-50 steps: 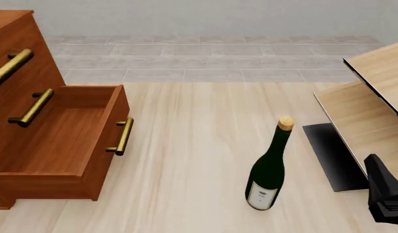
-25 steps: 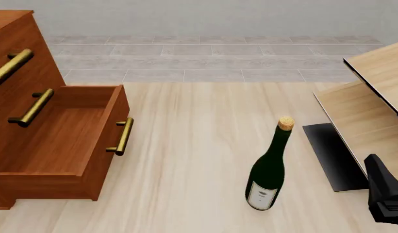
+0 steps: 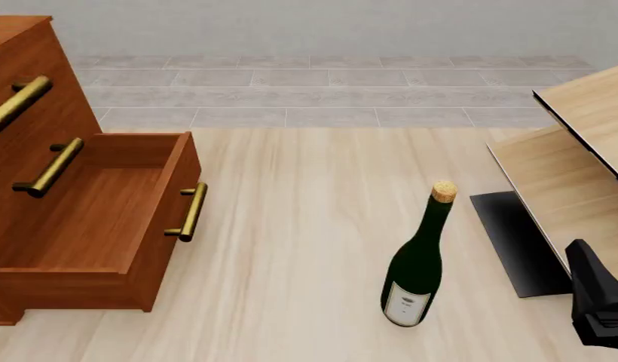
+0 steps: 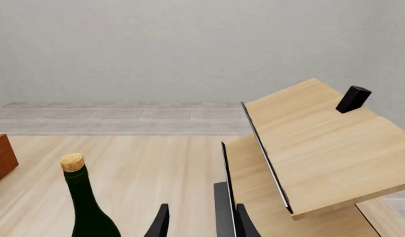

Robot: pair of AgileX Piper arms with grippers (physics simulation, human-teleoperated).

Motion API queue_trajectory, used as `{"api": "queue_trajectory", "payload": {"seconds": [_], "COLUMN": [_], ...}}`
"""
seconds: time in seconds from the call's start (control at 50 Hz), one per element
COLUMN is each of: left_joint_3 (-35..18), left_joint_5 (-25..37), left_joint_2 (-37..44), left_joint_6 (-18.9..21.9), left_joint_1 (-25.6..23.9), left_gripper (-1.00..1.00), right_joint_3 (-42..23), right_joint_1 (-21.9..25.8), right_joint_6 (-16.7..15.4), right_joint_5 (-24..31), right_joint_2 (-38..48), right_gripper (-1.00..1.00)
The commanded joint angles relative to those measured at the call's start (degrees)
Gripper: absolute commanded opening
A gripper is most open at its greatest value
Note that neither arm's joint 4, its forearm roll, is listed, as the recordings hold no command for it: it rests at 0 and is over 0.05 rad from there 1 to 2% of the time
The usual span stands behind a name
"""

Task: Put the bowl on top of the cabinet.

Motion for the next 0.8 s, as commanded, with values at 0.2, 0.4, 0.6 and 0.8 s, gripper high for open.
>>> {"api": "queue_trajectory", "payload": {"seconds": [0.2,0.4,0.6,0.8], "left_joint_3": [-1.12,-0.61,0.3,0.89], "left_joint_5": [-0.36,-0.98,-1.13,-1.28], "left_joint_2": [1.96,4.07,5.27,5.97], "left_joint_6": [-1.3,-0.59,-0.62,-0.65], "left_joint_1": [3.04,5.06,5.83,5.79], "left_gripper": [-1.0,-1.0,-1.0,-1.0], "right_joint_3": [0.0,0.0,0.0,0.0], "right_joint_1": [-0.01,0.0,0.01,0.0], "right_joint_6": [-0.01,0.0,-0.01,0.0], "right_joint_5": [0.0,0.0,0.0,0.0], "right_joint_2": [0.01,0.0,0.0,0.0], "right_gripper": [1.0,1.0,1.0,1.0]}}
